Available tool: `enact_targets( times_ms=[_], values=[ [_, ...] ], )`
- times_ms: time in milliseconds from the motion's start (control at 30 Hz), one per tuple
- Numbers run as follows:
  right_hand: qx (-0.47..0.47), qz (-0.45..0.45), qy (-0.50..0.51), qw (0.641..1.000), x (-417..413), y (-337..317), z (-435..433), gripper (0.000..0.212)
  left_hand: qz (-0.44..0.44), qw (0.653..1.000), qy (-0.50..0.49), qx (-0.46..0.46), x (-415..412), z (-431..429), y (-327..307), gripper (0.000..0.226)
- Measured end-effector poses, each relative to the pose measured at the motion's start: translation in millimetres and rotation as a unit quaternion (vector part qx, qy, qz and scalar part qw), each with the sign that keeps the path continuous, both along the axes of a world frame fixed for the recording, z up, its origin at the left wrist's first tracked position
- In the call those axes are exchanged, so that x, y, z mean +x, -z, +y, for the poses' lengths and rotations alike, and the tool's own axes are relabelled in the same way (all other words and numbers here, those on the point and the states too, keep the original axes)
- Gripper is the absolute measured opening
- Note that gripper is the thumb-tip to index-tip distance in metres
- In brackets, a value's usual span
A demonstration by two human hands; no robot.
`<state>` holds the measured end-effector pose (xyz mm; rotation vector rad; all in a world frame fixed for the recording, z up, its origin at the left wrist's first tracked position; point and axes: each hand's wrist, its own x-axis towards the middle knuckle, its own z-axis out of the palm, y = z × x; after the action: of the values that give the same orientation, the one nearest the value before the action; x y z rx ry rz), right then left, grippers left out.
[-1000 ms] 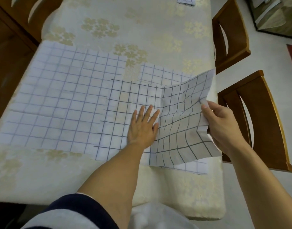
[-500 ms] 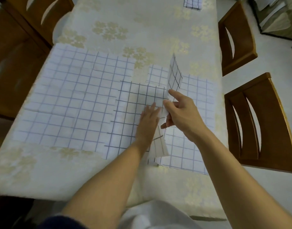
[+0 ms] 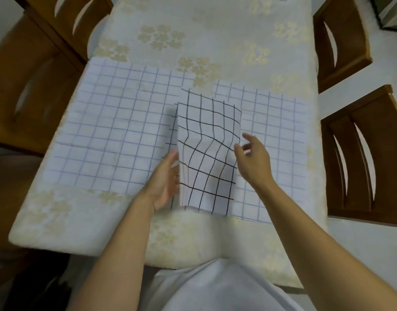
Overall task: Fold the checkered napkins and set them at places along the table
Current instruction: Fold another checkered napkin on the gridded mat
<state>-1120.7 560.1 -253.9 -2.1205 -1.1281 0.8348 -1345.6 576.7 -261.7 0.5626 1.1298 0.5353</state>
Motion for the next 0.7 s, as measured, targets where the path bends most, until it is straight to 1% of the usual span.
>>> enact_targets(
  times_ms=[67, 100, 200, 233, 267, 300, 333, 367, 400, 500, 533, 600, 633, 667, 700],
  values=[
    [-0.064, -0.006, 0.012, 0.998, 9, 18, -19, 0.052, -0.022, 0.998, -0.041, -0.035, -8, -1, 5, 0.074],
    [-0.097, 0.002, 0.013, 0.995, 11, 25, -27, 0.052, -0.028, 0.997, -0.053, -0.044, -12, -1, 9, 0.075],
    [-0.155, 0.024, 0.006, 0.988, 11, 43, -45, 0.051, -0.05, 0.995, -0.058, -0.067, -21, -6, 7, 0.063],
    [-0.168, 0.025, 0.009, 0.986, 10, 47, -47, 0.049, -0.027, 0.995, -0.061, -0.071, -22, -6, 10, 0.056],
    [-0.177, 0.021, 0.012, 0.984, 9, 50, -47, 0.044, 0.027, 0.996, -0.056, -0.059, -22, -6, 11, 0.051],
    [-0.182, 0.016, 0.013, 0.983, 8, 52, -46, 0.04, 0.116, 0.992, -0.037, -0.028, -24, -6, 17, 0.05],
    [-0.182, 0.012, 0.013, 0.983, 7, 55, -46, 0.034, 0.218, 0.975, -0.025, 0.018, -25, -6, 22, 0.05],
    [-0.179, 0.013, 0.013, 0.984, 8, 56, -44, 0.029, 0.295, 0.953, -0.015, 0.071, -26, -6, 28, 0.049],
    [-0.175, 0.019, 0.012, 0.984, 8, 56, -43, 0.026, 0.346, 0.931, -0.007, 0.114, -27, -7, 32, 0.047],
    [-0.179, 0.056, 0.013, 0.982, 11, 57, -42, 0.024, 0.399, 0.898, 0.004, 0.184, -24, -9, 39, 0.05],
    [-0.18, 0.068, 0.017, 0.981, 12, 57, -43, 0.023, 0.432, 0.875, 0.018, 0.217, -20, -9, 40, 0.052],
    [-0.178, 0.083, 0.028, 0.98, 13, 55, -44, 0.022, 0.512, 0.799, 0.042, 0.314, -6, -11, 39, 0.053],
    [-0.175, 0.091, 0.033, 0.98, 14, 54, -44, 0.02, 0.52, 0.765, 0.054, 0.376, 6, -12, 36, 0.052],
    [-0.173, 0.101, 0.04, 0.979, 14, 53, -45, 0.018, 0.495, 0.748, 0.083, 0.434, 22, -13, 33, 0.051],
    [-0.17, 0.111, 0.046, 0.978, 14, 52, -46, 0.015, 0.451, 0.743, 0.134, 0.476, 41, -13, 30, 0.051]
  ],
)
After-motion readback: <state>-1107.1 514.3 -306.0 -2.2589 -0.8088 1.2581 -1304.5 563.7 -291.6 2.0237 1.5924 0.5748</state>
